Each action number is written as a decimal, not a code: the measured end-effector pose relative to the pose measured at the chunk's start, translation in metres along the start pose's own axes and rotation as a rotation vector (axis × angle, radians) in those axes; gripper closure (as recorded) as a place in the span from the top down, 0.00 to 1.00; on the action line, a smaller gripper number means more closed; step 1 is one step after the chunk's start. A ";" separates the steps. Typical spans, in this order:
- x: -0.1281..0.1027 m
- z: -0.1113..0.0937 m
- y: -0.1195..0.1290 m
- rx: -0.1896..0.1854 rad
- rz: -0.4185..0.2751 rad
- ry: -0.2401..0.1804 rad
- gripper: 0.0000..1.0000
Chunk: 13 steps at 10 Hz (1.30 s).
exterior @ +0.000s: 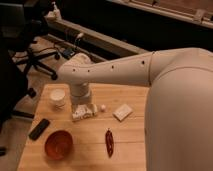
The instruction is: Pick up the ceramic cup
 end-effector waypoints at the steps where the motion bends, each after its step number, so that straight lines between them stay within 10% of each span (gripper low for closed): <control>1: 0.000 0.000 0.000 0.000 0.000 0.000 0.65; 8: -0.004 -0.001 0.001 -0.004 0.003 -0.005 0.65; 13: -0.071 -0.022 0.047 -0.061 -0.027 -0.076 0.65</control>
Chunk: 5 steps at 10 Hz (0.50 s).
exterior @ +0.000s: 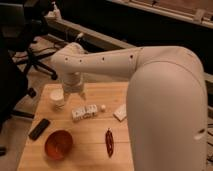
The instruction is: Pick up the ceramic cup
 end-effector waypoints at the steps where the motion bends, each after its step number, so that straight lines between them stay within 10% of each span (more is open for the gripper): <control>1: -0.014 -0.001 0.008 -0.006 -0.006 -0.010 0.65; 5: -0.053 0.009 0.054 -0.028 -0.050 -0.038 0.65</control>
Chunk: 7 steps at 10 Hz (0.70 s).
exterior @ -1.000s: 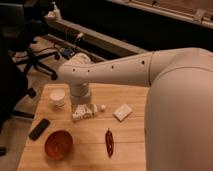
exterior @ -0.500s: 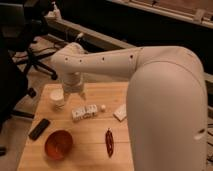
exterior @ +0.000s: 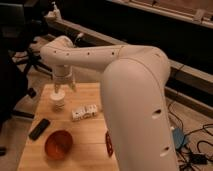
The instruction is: Pick up the ceramic cup
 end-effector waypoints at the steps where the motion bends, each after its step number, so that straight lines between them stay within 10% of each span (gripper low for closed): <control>1: -0.005 0.004 0.005 -0.001 -0.007 -0.004 0.65; 7: -0.020 0.055 0.030 0.016 -0.037 0.005 0.65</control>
